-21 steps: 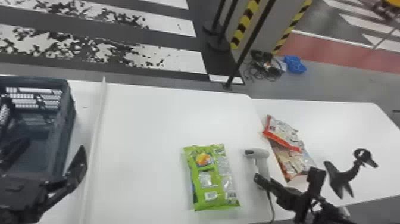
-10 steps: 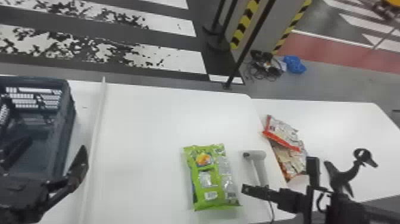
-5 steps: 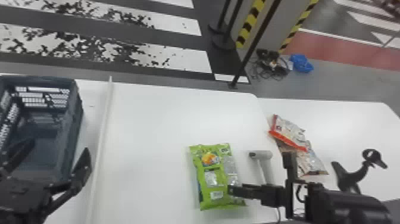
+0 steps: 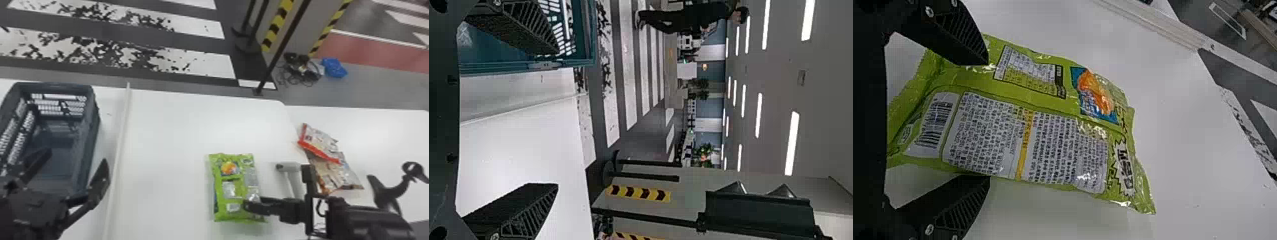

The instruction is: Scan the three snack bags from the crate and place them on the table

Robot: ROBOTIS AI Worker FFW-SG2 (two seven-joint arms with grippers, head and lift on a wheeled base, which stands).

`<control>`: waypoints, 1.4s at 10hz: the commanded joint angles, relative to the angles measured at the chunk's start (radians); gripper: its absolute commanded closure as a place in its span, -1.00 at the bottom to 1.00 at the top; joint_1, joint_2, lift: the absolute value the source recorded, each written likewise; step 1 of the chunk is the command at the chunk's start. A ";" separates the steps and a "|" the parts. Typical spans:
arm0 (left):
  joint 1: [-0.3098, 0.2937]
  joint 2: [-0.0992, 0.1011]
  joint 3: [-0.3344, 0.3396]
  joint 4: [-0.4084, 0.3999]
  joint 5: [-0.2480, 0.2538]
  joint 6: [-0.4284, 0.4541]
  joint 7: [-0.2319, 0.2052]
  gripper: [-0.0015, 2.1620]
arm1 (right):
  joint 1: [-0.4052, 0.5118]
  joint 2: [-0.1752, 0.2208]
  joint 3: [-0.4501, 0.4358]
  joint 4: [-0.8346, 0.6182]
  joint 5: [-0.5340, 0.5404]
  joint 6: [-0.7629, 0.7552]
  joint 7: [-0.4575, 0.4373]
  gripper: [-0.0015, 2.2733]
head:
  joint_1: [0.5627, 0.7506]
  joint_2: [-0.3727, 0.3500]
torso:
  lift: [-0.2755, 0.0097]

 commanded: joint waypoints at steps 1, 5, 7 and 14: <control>-0.001 -0.001 0.000 0.003 -0.001 0.000 0.002 -0.96 | 0.006 0.007 0.023 0.016 0.026 -0.125 0.015 0.50 | 0.41 -0.70 | 0.67; 0.000 0.001 0.003 0.021 0.001 -0.019 0.002 -0.96 | 0.044 0.021 0.025 0.016 0.049 -0.281 0.014 0.96 | 0.41 -0.62 | 0.67; 0.000 -0.002 0.000 0.021 0.001 -0.022 0.003 -0.96 | 0.084 0.023 -0.021 -0.019 -0.006 -0.275 0.012 0.96 | 0.41 -0.63 | 0.67; 0.014 -0.001 -0.013 0.009 -0.008 -0.022 0.014 -0.96 | 0.182 0.043 -0.345 -0.232 -0.366 -0.027 0.068 0.97 | 0.41 -0.78 | 0.67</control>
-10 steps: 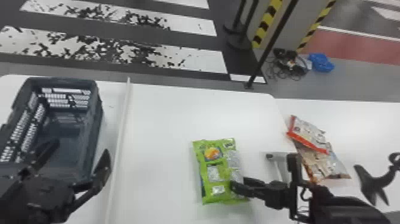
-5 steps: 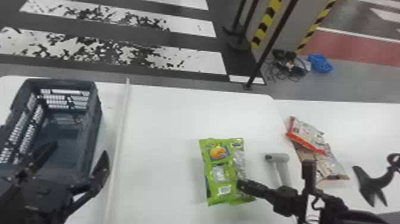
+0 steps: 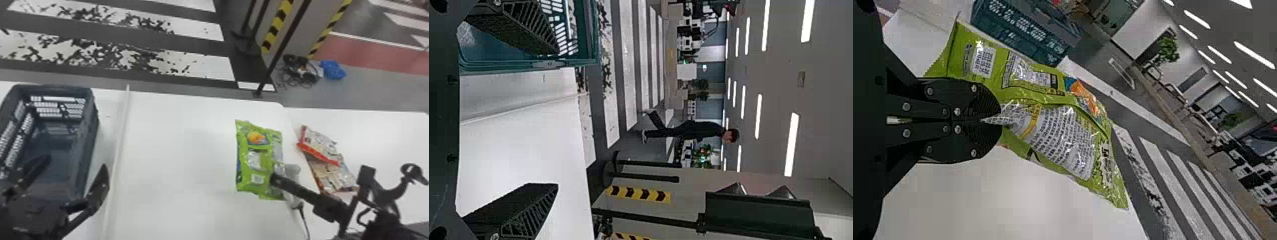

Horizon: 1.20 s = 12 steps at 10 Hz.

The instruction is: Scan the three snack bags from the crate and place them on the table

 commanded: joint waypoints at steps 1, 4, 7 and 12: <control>0.008 0.001 -0.004 -0.003 -0.006 0.000 0.001 -0.96 | -0.057 0.001 -0.108 0.020 -0.079 0.095 -0.029 0.97 | 0.41 -0.86 | 0.67; 0.017 0.001 -0.004 -0.001 -0.009 -0.003 0.002 -0.96 | -0.198 -0.010 -0.256 0.171 -0.105 0.117 -0.173 0.96 | 0.41 -0.94 | 0.67; 0.019 -0.004 -0.004 0.026 -0.009 -0.046 0.002 -0.96 | -0.382 -0.098 -0.265 0.497 -0.024 -0.086 -0.372 0.96 | 0.41 -0.94 | 0.67; 0.025 0.010 -0.018 0.023 -0.009 -0.086 0.002 -0.96 | -0.602 -0.205 -0.153 0.904 0.065 -0.175 -0.601 0.91 | 0.41 -0.94 | 0.67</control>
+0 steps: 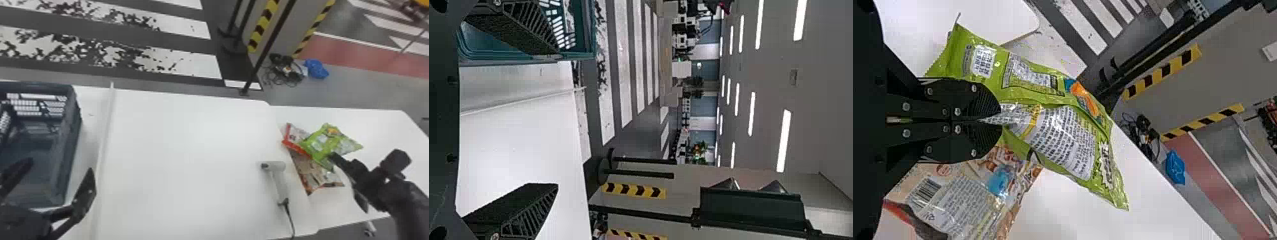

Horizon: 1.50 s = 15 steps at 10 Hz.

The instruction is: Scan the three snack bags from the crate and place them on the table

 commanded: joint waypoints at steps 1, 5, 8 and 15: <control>0.004 0.007 0.000 0.002 0.000 -0.010 0.000 -0.96 | -0.016 -0.008 0.032 0.030 0.011 -0.001 -0.032 0.91 | 0.41 -0.94 | 0.67; -0.002 0.007 -0.008 0.002 0.000 -0.003 0.000 -0.96 | -0.011 -0.008 0.124 0.027 0.002 -0.038 -0.182 -1.00 | 0.41 -0.94 | 0.67; -0.012 0.002 -0.020 0.005 -0.011 0.018 0.003 -0.96 | 0.119 0.029 0.109 -0.168 -0.038 -0.048 -0.182 -0.95 | 0.41 -0.94 | 0.67; -0.056 -0.018 -0.074 0.029 -0.011 0.098 0.032 -0.96 | 0.644 0.382 0.081 -1.093 -0.170 0.084 -0.070 -0.94 | 0.41 -0.94 | 0.67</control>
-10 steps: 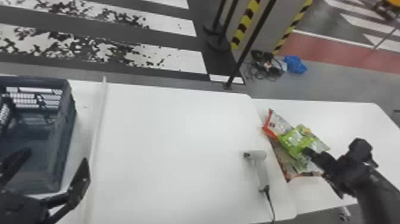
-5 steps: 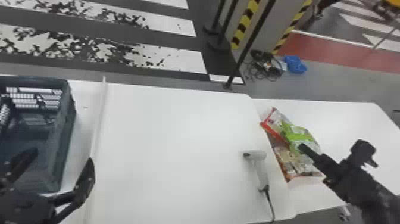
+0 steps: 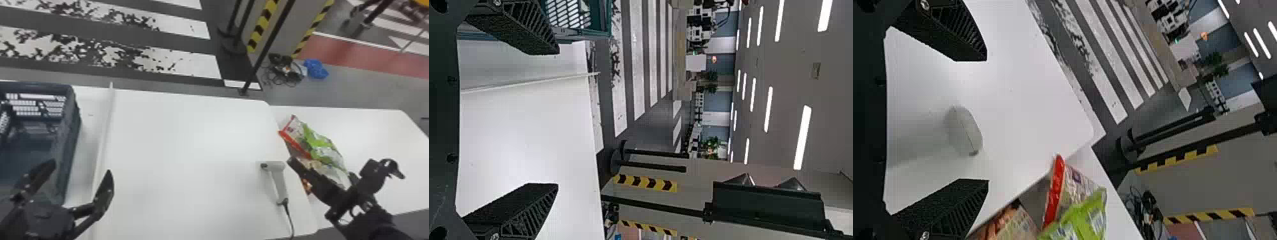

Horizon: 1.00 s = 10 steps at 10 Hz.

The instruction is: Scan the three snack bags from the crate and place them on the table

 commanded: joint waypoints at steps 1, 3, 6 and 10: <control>-0.003 -0.005 -0.008 -0.002 0.001 0.003 0.003 -0.96 | 0.067 0.047 0.091 -0.098 0.002 -0.063 0.032 -0.94 | 0.41 -0.94 | 0.67; 0.003 -0.008 -0.010 -0.011 0.004 0.003 0.025 -1.00 | 0.102 0.071 0.237 -0.132 0.105 -0.152 0.059 -0.94 | 0.41 -0.94 | 0.67; 0.069 -0.062 0.070 -0.042 0.067 -0.034 0.017 -1.00 | 0.233 0.096 0.464 -0.189 0.344 -0.581 0.023 -0.95 | 0.41 -0.74 | 0.67; 0.148 -0.082 0.096 -0.083 0.049 -0.086 0.006 -1.00 | 0.368 0.097 0.523 -0.160 0.396 -0.910 0.027 -0.96 | 0.41 -0.37 | 0.67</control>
